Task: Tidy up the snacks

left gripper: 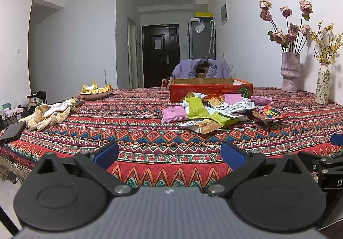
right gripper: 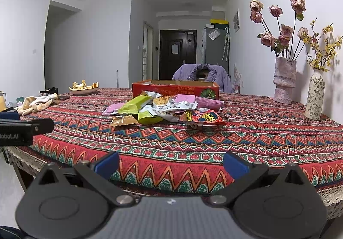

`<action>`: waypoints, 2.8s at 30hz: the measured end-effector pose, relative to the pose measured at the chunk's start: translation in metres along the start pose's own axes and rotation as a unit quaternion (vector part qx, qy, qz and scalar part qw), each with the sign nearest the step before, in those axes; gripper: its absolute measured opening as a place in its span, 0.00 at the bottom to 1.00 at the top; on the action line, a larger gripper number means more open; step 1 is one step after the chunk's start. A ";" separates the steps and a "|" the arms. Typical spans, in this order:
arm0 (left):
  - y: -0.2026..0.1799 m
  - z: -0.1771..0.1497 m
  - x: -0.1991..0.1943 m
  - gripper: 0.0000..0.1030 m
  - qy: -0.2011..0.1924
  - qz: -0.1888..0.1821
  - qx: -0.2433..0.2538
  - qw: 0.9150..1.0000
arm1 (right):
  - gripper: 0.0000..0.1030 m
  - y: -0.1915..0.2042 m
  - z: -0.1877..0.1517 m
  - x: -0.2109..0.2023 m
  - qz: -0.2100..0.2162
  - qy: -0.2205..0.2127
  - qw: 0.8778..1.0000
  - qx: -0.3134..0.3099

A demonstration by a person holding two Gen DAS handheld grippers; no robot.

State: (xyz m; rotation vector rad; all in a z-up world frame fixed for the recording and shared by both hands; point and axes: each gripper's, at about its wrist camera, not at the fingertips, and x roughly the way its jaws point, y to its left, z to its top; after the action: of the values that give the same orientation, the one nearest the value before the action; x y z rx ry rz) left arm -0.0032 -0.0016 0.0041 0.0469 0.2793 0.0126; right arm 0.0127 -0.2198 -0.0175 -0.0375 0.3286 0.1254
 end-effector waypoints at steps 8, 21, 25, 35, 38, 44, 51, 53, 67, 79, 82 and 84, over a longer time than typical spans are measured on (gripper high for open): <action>-0.001 0.000 0.001 1.00 0.000 -0.002 0.001 1.000 | 1.00 0.001 0.000 0.000 0.002 0.001 1.000 -0.002; -0.003 -0.001 -0.001 1.00 -0.001 -0.005 0.006 1.000 | 1.00 0.000 0.001 -0.002 -0.001 0.000 1.000 -0.001; -0.003 -0.001 -0.001 1.00 -0.002 -0.006 0.005 1.000 | 1.00 0.000 0.000 -0.001 -0.001 0.001 1.000 -0.001; -0.002 -0.002 0.000 1.00 0.001 -0.005 0.006 1.000 | 1.00 -0.001 0.000 0.000 -0.001 0.002 1.000 0.003; -0.002 -0.002 0.000 1.00 0.002 -0.004 0.006 1.000 | 1.00 0.000 0.000 0.000 -0.001 0.003 1.000 0.001; -0.002 -0.001 0.000 1.00 0.000 -0.003 0.007 1.000 | 1.00 0.000 0.001 0.000 -0.001 0.002 1.000 0.000; -0.003 0.001 -0.002 1.00 -0.007 -0.001 0.013 1.000 | 1.00 0.000 0.005 0.001 -0.001 -0.005 1.000 -0.002; -0.003 0.001 -0.002 1.00 -0.007 -0.001 0.015 1.000 | 1.00 0.000 0.006 0.001 0.000 -0.006 1.000 -0.002; -0.002 0.000 0.001 1.00 -0.004 0.002 0.018 1.000 | 1.00 -0.001 0.003 0.001 -0.001 -0.005 1.000 -0.003; -0.008 -0.004 0.031 1.00 0.010 0.011 0.035 0.999 | 1.00 -0.012 0.002 0.024 -0.011 0.000 1.000 -0.004; -0.014 0.000 0.047 1.00 0.019 -0.003 0.040 0.999 | 1.00 -0.016 0.008 0.041 -0.010 0.009 1.000 -0.008; -0.017 0.007 0.059 1.00 0.025 -0.011 0.038 0.999 | 1.00 -0.018 0.014 0.049 -0.015 0.006 1.000 -0.009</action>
State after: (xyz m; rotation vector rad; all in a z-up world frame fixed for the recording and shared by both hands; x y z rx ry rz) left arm 0.0559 -0.0174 -0.0064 0.1184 0.3305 -0.0184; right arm 0.0656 -0.2309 -0.0201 -0.0601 0.3381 0.0982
